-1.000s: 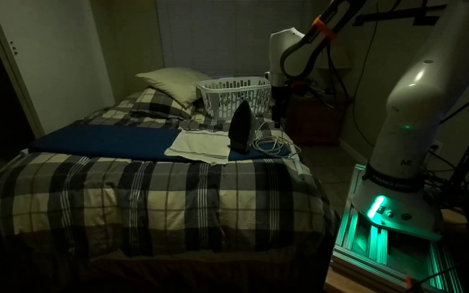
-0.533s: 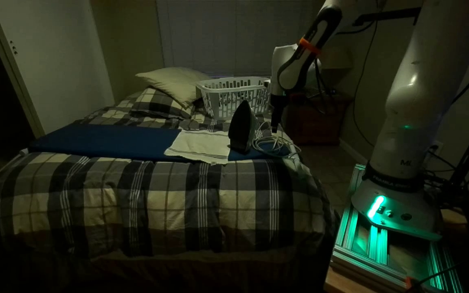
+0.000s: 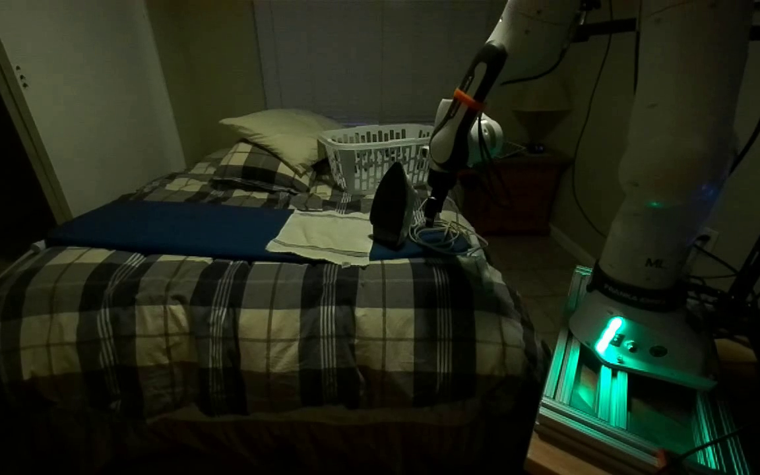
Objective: Put the white cable of the iron on the iron
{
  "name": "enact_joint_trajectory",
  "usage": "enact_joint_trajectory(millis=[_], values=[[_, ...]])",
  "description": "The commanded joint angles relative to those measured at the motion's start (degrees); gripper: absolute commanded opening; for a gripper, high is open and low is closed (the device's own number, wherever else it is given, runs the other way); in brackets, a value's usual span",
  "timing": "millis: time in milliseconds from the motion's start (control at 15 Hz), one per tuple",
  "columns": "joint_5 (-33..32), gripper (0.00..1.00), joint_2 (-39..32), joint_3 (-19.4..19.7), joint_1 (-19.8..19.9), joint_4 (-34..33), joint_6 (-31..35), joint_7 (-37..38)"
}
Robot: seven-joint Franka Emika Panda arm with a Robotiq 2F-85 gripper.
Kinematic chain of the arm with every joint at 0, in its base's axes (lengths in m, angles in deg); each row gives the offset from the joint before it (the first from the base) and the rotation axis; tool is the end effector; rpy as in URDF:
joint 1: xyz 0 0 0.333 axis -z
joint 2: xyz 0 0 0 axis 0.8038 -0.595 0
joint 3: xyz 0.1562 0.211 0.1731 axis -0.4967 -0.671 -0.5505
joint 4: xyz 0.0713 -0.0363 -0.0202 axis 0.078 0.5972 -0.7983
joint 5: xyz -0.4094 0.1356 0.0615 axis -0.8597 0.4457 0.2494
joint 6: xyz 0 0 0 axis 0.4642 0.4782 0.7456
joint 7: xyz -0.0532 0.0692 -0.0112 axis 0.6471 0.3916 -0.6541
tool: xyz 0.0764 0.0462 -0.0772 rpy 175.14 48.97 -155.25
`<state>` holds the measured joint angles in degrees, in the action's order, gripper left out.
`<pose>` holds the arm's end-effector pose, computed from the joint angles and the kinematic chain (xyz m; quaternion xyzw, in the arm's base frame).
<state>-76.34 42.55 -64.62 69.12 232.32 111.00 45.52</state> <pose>0.4648 -0.2087 0.1592 0.9918 0.0790 0.0760 0.0652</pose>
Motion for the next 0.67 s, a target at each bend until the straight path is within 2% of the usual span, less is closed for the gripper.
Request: enact_joint_trajectory(millis=[0, 267, 600], values=[[4.97, 1.00, -6.11, -6.73, 6.53, -4.53, 2.14, -3.64], [6.17, 1.00, -10.79, -12.22, 12.27, -8.08, 2.02, -4.50], [5.35, 0.98, -15.38, -15.67, 16.51, -10.99, 1.97, -3.95]])
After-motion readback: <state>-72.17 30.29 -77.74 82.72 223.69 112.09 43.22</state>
